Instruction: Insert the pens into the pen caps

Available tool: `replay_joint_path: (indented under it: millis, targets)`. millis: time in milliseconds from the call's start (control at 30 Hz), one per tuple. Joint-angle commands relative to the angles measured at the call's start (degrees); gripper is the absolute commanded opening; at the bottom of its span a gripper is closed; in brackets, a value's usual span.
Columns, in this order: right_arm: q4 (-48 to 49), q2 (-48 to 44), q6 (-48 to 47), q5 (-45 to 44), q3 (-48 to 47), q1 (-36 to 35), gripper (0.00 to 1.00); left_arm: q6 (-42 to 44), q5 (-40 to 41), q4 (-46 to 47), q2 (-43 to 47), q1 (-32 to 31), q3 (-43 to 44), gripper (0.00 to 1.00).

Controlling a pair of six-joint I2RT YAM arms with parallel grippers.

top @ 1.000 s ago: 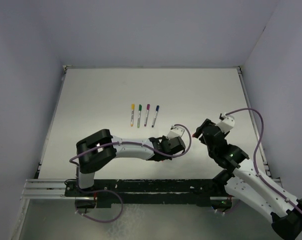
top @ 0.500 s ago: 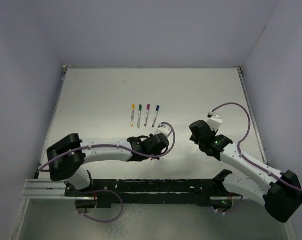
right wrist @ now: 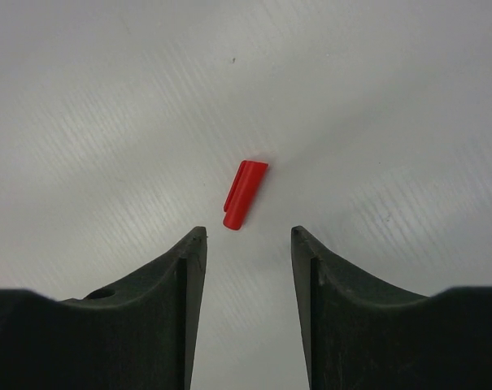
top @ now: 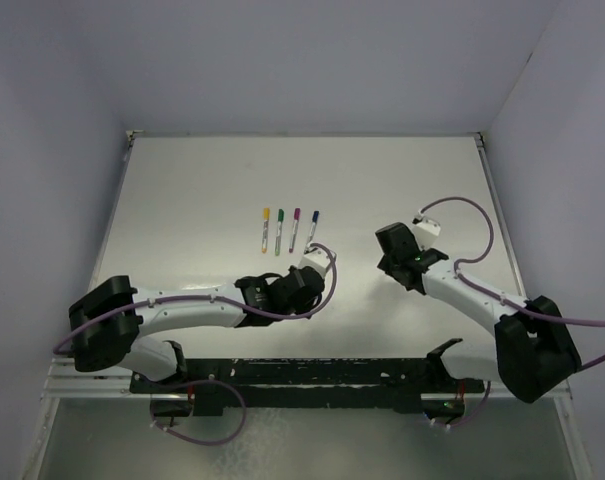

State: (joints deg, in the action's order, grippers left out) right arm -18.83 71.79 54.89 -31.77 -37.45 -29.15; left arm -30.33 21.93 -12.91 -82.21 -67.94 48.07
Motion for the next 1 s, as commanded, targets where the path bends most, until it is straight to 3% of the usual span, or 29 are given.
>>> replay_joint_path:
  millis: [0, 367, 967]
  targets:
    - [4.6, 1.9, -1.6, 2.1, -2.7, 3.0, 0.47, 1.4, 1.5, 2.2, 1.8, 0.0, 0.1, 0.0]
    - [7.2, 8.3, -1.6, 6.1, -4.3, 5.1, 0.45, 1.6, 0.8, 2.3, 0.0, 0.0, 0.9, 0.0]
    - [7.5, 10.6, 0.3, 4.7, -1.4, 6.3, 0.4, 0.5, 0.7, 2.4, -1.0, 0.0, 0.4, 0.0]
